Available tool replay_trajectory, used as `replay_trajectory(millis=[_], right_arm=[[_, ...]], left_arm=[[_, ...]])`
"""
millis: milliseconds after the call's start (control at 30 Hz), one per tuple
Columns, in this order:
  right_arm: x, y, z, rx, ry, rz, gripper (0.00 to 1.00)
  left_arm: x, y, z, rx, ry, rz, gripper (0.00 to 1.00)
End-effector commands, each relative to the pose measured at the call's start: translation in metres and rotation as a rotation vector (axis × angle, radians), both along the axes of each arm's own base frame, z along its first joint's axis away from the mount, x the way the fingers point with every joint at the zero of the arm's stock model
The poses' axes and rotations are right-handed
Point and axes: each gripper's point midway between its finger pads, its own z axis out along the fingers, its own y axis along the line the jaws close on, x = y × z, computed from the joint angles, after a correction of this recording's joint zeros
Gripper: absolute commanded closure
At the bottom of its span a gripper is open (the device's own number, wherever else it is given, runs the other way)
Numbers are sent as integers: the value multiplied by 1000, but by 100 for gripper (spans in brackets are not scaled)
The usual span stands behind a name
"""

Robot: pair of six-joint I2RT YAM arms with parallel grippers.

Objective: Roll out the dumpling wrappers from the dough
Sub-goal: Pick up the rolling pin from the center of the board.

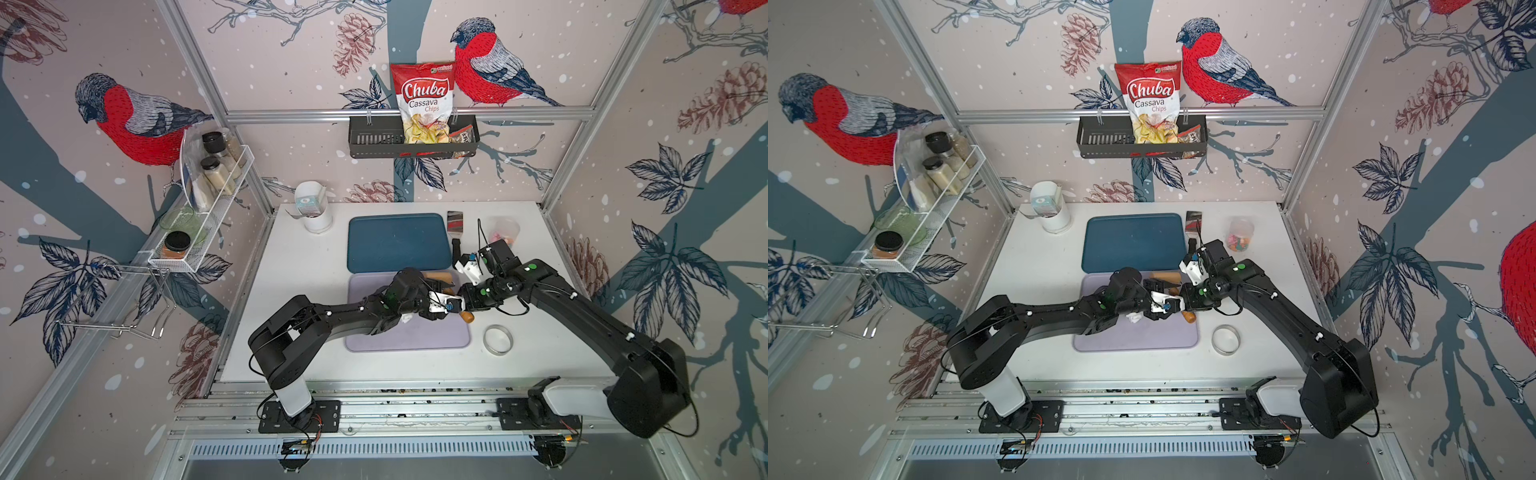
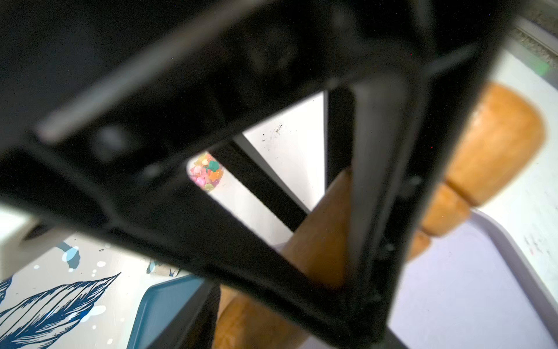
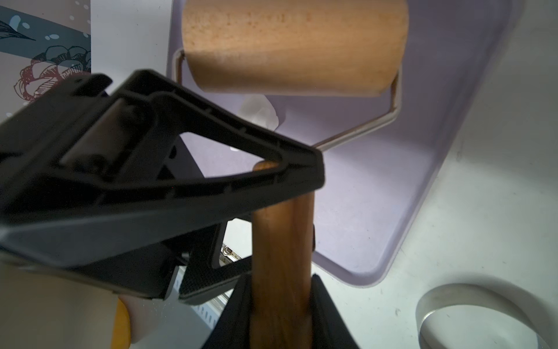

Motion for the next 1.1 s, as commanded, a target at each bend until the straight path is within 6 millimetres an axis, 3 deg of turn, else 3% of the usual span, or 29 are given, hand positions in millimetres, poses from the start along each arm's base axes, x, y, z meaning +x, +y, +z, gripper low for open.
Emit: replay_trajectory(millis=[0,100,367,433,500,567,633,700,867,967,1067], right_arm=[[7,10,10,63,-40,13,100],[9,10,11,68,-47,7,100],[19,3,18,73,-81,-34,97],[22,2,20,70,-99,-43,91],[25,-2,23,66,-118,-57,77],[34,-5,31,75,-156,-84,71],[46,-9,42,93,-203,-120,60],[59,-14,67,144,-287,-166,47],[95,-38,115,278,-484,-302,27],[107,-52,138,376,-592,-338,22],[104,-52,163,469,-717,-290,18]], left_arm=[[8,-7,16,-53,-36,32,47],[13,-7,19,-64,-51,57,53],[27,-2,37,-145,-80,148,81],[30,1,44,-172,-83,178,89],[34,4,51,-200,-97,208,97],[38,8,57,-213,-104,242,100],[41,12,61,-226,-102,269,100],[44,17,63,-230,-93,287,100],[48,35,73,-279,17,329,100],[50,49,81,-342,142,360,100],[53,63,92,-415,279,388,100]])
